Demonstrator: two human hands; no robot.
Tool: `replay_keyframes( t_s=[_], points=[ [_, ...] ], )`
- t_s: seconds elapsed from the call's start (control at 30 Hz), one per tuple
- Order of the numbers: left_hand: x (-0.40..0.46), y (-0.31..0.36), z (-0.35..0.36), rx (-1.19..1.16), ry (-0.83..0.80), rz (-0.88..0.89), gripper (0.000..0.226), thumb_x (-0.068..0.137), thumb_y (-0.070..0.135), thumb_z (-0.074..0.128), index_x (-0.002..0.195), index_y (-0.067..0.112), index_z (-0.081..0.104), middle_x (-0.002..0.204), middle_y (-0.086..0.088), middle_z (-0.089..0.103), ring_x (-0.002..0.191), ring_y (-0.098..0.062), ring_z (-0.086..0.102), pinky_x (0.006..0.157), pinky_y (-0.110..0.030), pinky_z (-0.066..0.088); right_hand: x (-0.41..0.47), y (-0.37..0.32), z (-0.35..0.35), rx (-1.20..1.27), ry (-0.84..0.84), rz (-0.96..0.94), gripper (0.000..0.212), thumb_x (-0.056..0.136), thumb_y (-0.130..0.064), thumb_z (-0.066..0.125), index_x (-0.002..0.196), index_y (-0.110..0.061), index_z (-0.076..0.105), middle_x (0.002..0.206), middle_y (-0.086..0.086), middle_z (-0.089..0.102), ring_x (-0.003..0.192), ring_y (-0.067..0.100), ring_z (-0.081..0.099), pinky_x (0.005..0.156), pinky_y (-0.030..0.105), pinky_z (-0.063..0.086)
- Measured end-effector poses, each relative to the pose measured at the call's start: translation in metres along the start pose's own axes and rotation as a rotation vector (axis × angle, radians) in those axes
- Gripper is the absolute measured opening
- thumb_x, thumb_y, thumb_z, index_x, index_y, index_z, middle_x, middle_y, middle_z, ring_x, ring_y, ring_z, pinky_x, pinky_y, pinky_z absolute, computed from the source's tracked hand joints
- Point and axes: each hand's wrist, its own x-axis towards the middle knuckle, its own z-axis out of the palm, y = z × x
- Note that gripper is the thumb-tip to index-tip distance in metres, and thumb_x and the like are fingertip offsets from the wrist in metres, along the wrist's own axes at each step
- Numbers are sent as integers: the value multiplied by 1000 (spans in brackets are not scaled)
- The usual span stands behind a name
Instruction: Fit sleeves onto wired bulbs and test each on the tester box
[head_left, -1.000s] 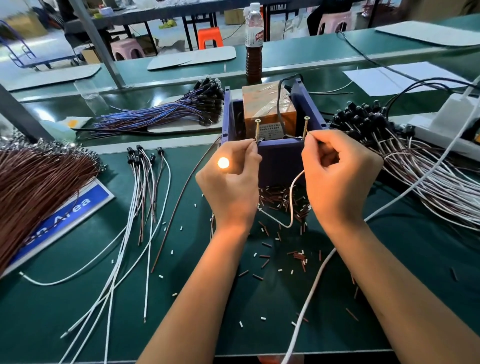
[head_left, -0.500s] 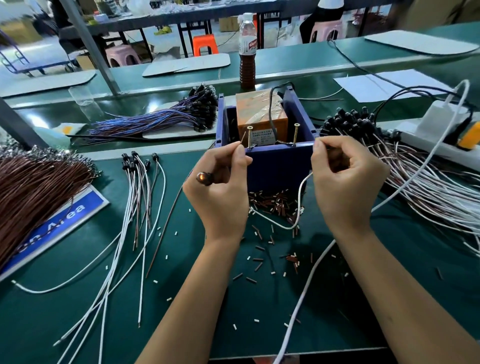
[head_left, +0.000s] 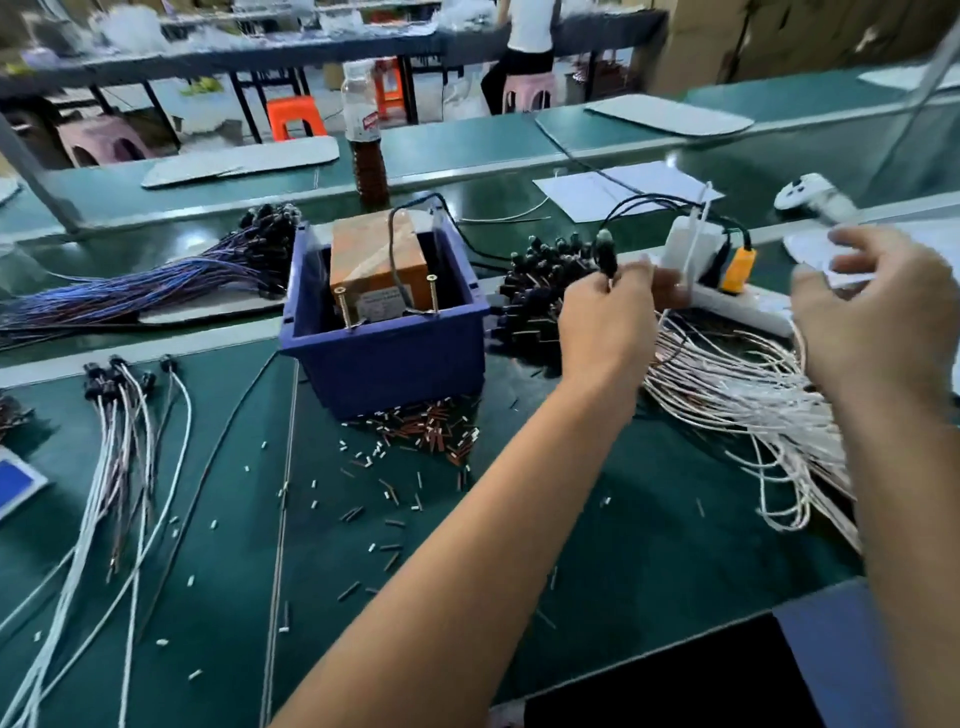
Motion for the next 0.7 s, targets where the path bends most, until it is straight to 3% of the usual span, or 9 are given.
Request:
replay_keyframes(
  t_s=[0.1, 0.17, 0.27, 0.33, 0.43, 0.53, 0.6, 0.67, 0.7],
  points=[
    [10, -4, 26, -5, -127, -143, 46, 111, 30, 41, 89, 6, 74, 102, -18, 78, 53, -10, 48, 64, -29, 43, 0, 0, -19, -72, 76, -21, 56, 90, -36, 47, 145, -26, 51, 145, 14, 52, 134, 38, 49, 114, 51, 41],
    [13, -10, 39, -10, -210, -205, 51, 113, 33, 36, 89, 5, 72, 100, -19, 74, 65, -15, 56, 65, -27, 46, 1, -1, -32, -55, 73, -68, 51, 92, -40, 47, 142, -34, 51, 142, 6, 56, 134, 29, 50, 111, 50, 42],
    [13, -22, 52, 22, -206, -194, 53, 112, 42, 37, 88, 13, 75, 91, -9, 62, 85, -24, 58, 88, -34, 51, 5, -9, -45, 20, -311, -130, 29, 98, -45, 56, 122, -39, 70, 117, -10, 72, 102, 7, 64, 91, 32, 45],
    [15, -29, 56, 38, -134, -163, 47, 110, 44, 42, 76, 23, 66, 93, -3, 60, 102, -31, 62, 105, -45, 50, 4, -14, -45, -182, -610, -170, 21, 102, -38, 60, 118, -41, 73, 117, -8, 75, 94, 10, 64, 84, 33, 45],
    [19, -40, 58, 50, -64, -83, 39, 108, 44, 44, 88, 23, 70, 109, -3, 67, 122, -34, 60, 112, -50, 44, -2, -14, -31, -711, -765, -245, 38, 102, -45, 59, 141, -44, 58, 140, -3, 65, 128, 27, 58, 114, 51, 36],
    [23, -44, 60, 92, -22, 28, 39, 107, 42, 44, 123, 22, 74, 149, -12, 52, 143, -30, 42, 123, -50, 29, -6, -13, -13, -686, -800, -275, 55, 99, -50, 63, 151, -44, 45, 145, -7, 62, 137, 25, 54, 123, 60, 18],
    [25, -43, 57, 143, -19, 96, 41, 108, 44, 42, 127, 25, 73, 157, -11, 41, 150, -30, 29, 127, -49, 20, -8, -11, -1, -419, -815, -337, 56, 94, -23, 72, 145, -37, 53, 137, -2, 68, 128, 25, 60, 117, 52, 35],
    [25, -41, 52, 264, -30, 142, 53, 107, 57, 38, 135, 24, 68, 161, -4, 31, 153, -22, 16, 129, -47, 11, -10, -6, 11, -236, -773, -345, 47, 90, -3, 70, 132, -23, 68, 123, 4, 73, 106, 18, 66, 96, 29, 49],
    [25, -40, 48, 296, -33, 136, 67, 100, 68, 38, 140, 20, 64, 162, -2, 27, 153, -19, 12, 129, -48, 10, -10, -4, 16, -219, -724, -356, 35, 90, -1, 69, 122, -15, 75, 110, 6, 76, 89, 13, 65, 80, 16, 46]
  ],
)
